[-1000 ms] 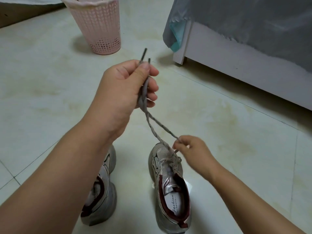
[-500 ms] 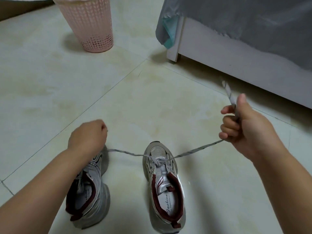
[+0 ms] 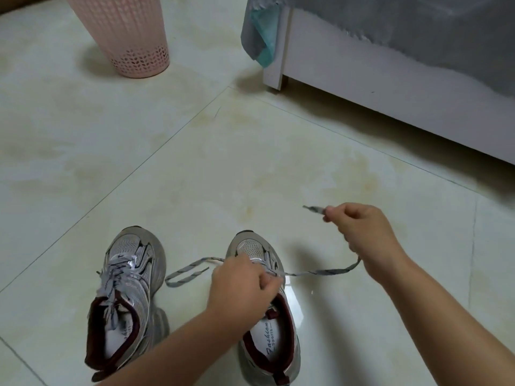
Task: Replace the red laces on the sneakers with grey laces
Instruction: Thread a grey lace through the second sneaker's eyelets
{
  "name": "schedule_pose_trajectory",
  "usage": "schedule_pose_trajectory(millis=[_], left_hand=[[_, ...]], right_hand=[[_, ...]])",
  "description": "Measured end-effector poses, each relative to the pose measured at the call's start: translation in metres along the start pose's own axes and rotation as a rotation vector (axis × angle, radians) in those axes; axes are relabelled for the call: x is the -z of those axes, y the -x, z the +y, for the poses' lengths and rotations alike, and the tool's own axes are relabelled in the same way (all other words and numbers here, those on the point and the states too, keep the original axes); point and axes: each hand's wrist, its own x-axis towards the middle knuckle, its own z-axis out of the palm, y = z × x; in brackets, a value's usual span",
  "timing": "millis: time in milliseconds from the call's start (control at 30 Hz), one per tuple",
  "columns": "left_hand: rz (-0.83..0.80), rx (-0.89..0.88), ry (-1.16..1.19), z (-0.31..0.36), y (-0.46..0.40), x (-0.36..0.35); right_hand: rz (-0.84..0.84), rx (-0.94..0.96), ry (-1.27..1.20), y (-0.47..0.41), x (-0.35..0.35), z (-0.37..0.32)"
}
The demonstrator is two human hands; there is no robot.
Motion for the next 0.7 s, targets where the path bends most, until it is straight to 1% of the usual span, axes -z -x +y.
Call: schedule_pose_trajectory(millis=[67,133,300,400,467,567,633,700], left_hand=[[-0.056,0.101,-0.02,0.002,-0.002,-0.011],[-0.075,0.163,0.044,0.001,-0.005,-0.016],[-0.088,0.205,0.225,-0.005,-0.01,-0.02],[-0.091,0.248,0.346,-0.008,-0.011,-0.022],[-0.08,0.251,0.405,-0.01,-0.011,-0.024],[-0.065,0.265,0.488,-0.011,-0.011,-0.025],[-0.065,0.271,0.514,-0.012,-0.011,-0.025],[-0.059,0.272,0.531,-0.013,-0.012,-0.026]], right_hand=[[-0.056,-0.007,0.021,0.002,-0.01,0.007],[-0.131,-0.022,0.036,0.005,-0.02,0.012],[-0.319,-0.032,0.158,0.017,-0.049,0.026],[-0.369,-0.027,0.294,0.02,-0.062,0.039],[-0.405,-0.012,0.338,0.021,-0.066,0.046],[-0.407,0.023,0.35,0.021,-0.069,0.054],[-0.354,0.043,0.367,0.021,-0.071,0.058],[-0.283,0.046,0.334,0.02,-0.074,0.06]])
